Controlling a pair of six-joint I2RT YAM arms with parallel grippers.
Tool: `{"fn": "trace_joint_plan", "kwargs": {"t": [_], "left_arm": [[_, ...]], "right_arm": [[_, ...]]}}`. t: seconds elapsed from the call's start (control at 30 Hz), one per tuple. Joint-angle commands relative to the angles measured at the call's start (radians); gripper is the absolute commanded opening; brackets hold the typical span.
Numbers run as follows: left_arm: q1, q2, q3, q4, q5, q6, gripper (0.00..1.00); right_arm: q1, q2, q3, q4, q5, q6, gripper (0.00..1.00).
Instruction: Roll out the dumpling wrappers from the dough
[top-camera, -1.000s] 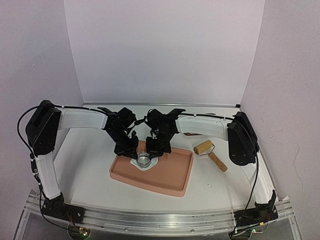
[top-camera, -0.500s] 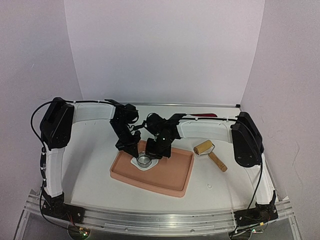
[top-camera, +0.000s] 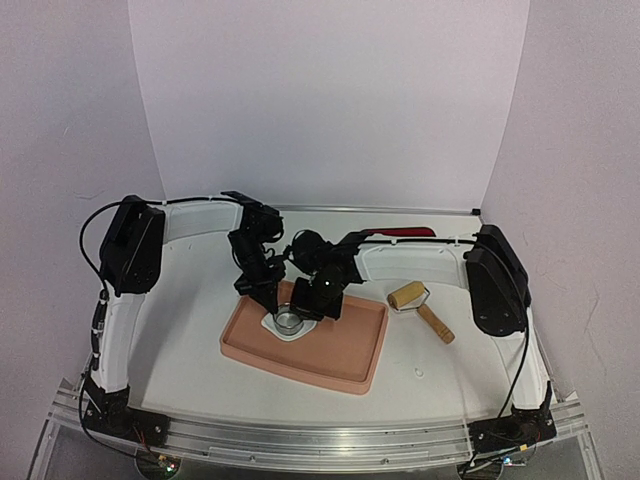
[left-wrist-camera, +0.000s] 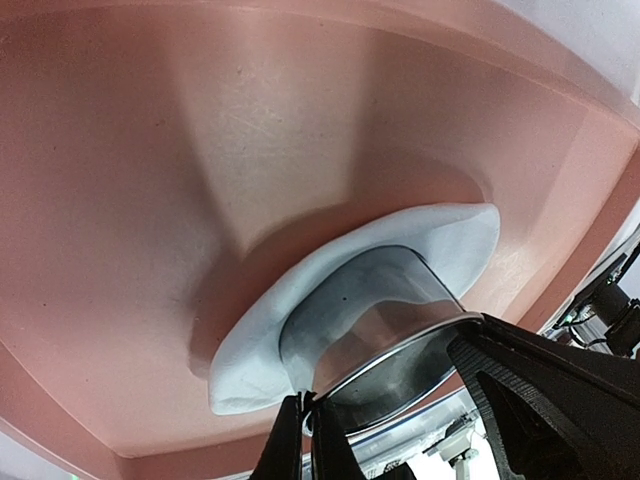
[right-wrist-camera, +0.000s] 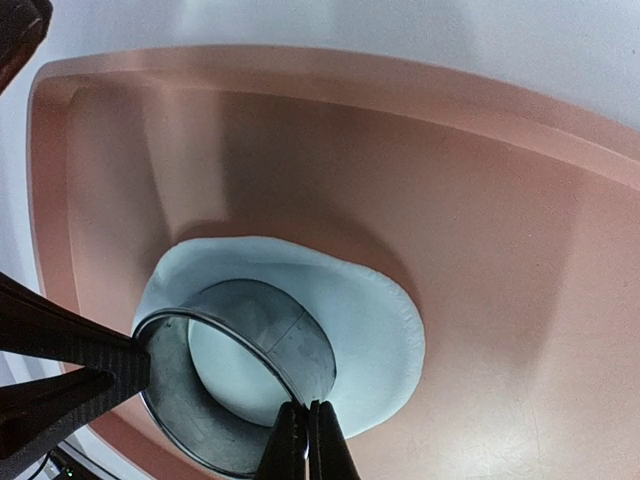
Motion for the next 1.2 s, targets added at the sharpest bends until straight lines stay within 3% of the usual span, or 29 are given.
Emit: {"fn": "trace_joint_plan", "kwargs": {"t": [0.0, 0.17, 0.4, 0.53, 0.9, 1.17], "left_arm": [[0.012, 0.107, 0.088, 0.327, -0.074, -0.053, 0.00], [0.010, 0.087, 0.072, 0.280, -0.098, -0.052, 0.00], [-0.031, -0.096, -0.252, 0.338, -0.099, -0.137, 0.00], [-0.095, -0.180, -0.430, 0.435, -0.038, -0.278, 0.00], [-0.156, -0.215, -0.486, 0.466, 0.045, -0.433, 0.00], [-0.177, -0.219, -0.527, 0.492, 0.063, -0.467, 0.00]], "right_arm": [[0.139, 0.102, -0.025, -0.121, -0.200, -0.023, 0.00], [0.121, 0.078, -0.040, -0.123, -0.148, -0.034, 0.00], [0.050, 0.036, -0.037, -0.126, -0.038, -0.115, 0.00], [-0.001, 0.089, 0.055, -0.140, -0.001, -0.191, 0.00], [-0.081, 0.245, 0.314, -0.189, 0.005, -0.379, 0.00], [-0.077, 0.240, 0.337, -0.135, 0.039, -0.456, 0.00]]}}
